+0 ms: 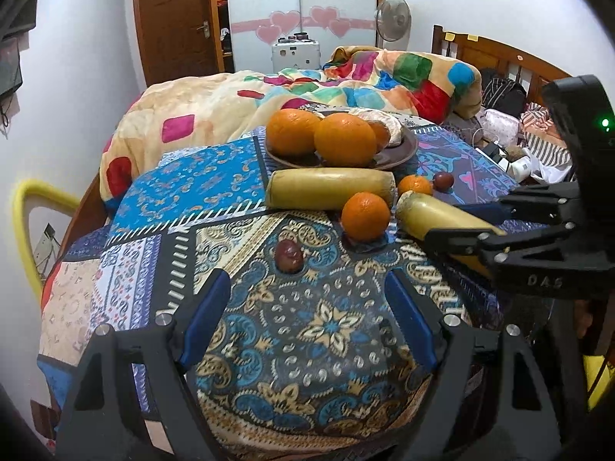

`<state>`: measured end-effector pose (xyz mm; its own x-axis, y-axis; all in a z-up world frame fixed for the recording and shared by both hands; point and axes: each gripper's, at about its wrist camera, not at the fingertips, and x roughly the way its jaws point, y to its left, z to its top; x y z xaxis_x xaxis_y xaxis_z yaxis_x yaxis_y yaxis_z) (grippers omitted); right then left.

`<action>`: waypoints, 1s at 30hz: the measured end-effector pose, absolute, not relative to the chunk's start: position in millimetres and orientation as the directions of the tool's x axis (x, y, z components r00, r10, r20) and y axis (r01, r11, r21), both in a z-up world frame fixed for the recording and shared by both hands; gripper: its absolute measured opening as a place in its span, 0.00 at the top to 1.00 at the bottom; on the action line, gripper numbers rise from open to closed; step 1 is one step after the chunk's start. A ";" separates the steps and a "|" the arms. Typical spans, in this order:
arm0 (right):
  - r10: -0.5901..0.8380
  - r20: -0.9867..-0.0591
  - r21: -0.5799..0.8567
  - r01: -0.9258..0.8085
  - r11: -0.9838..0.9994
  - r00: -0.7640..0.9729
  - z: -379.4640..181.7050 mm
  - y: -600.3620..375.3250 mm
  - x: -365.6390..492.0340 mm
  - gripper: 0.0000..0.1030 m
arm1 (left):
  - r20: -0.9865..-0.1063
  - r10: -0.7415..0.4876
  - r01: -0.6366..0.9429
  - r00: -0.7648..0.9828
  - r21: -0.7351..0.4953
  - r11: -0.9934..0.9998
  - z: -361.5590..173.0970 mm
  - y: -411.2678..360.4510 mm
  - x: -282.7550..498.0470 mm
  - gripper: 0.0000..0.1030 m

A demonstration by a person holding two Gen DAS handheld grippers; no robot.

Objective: Organize fruits
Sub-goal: 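Grasp the banana with the right gripper and lift it upright, then grasp a small tangerine with the left gripper while the right carries the banana over the plate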

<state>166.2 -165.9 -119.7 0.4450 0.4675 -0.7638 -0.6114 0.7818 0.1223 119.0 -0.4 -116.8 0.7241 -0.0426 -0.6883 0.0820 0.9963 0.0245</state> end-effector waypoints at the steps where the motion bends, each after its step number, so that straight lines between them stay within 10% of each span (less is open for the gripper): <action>1: 0.478 -0.760 0.131 -0.616 0.777 0.441 -121.3 -165.8 167.8 0.67 | -0.689 -0.047 0.085 0.723 0.021 0.996 -117.0 -1.8 121.8 0.20; 18: 0.486 -0.657 0.104 -0.569 0.815 0.576 -83.7 -226.8 153.6 0.68 | -0.730 -0.101 0.104 0.676 -0.042 0.994 -133.6 -28.1 177.0 0.44; 22: 0.489 -0.637 0.116 -0.553 0.825 0.596 -78.0 -237.0 155.7 0.69 | -0.735 -0.142 0.121 0.663 -0.082 0.989 -135.1 -28.2 181.0 0.64; 30: 0.493 -0.615 0.126 -0.540 0.832 0.616 -72.7 -244.8 162.6 0.69 | -0.722 -0.136 0.119 0.679 -0.075 0.990 -122.5 -27.8 178.5 0.65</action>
